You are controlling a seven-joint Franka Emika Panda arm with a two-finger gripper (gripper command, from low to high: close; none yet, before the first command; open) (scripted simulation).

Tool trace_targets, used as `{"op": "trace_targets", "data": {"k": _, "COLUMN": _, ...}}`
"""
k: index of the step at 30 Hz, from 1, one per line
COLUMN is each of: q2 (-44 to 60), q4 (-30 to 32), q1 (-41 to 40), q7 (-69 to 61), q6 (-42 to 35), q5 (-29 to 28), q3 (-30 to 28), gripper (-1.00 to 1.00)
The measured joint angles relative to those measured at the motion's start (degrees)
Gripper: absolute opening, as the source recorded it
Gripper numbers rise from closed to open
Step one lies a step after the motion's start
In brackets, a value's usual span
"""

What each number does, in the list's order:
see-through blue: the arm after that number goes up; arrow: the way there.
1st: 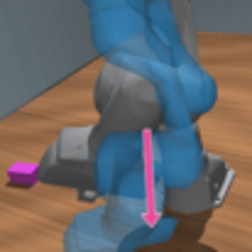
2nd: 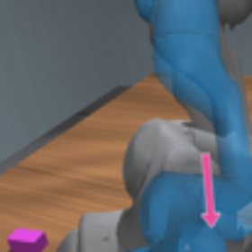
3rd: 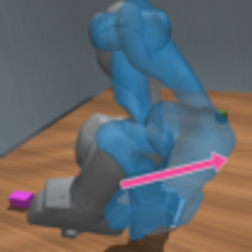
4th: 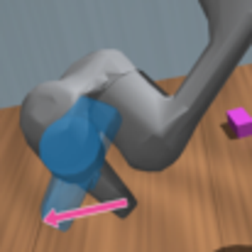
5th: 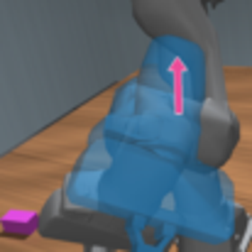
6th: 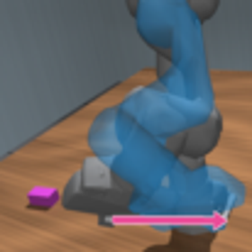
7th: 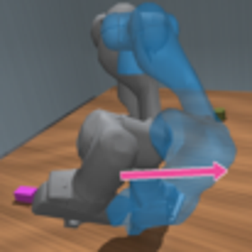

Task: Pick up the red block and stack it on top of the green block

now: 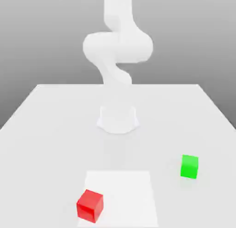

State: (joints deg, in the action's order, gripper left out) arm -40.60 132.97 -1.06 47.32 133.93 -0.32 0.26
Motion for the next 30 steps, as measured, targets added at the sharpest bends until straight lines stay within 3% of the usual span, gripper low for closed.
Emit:
{"op": "trace_targets", "data": {"k": 23, "q2": 48.1, "q4": 10.9, "q1": -6.7, "q7": 11.5, "q6": 19.7, "q5": 0.1, "q3": -1.0, "gripper": 0.00}}
{"op": "trace_targets", "data": {"k": 28, "q2": 58.5, "q4": 10.4, "q1": -7.0, "q7": 11.5, "q6": 27.4, "q5": 0.9, "q3": -0.9, "gripper": 0.00}}
{"op": "trace_targets", "data": {"k": 29, "q2": 60.5, "q4": 10.1, "q1": -7.0, "q7": 11.5, "q6": 29.0, "q5": 1.0, "q3": -0.8, "gripper": -1.00}}
{"op": "trace_targets", "data": {"k": 30, "q2": 60.5, "q4": 10.1, "q1": -7.0, "q7": 11.5, "q6": 29.0, "q5": 1.0, "q3": -0.8, "gripper": -1.00}}
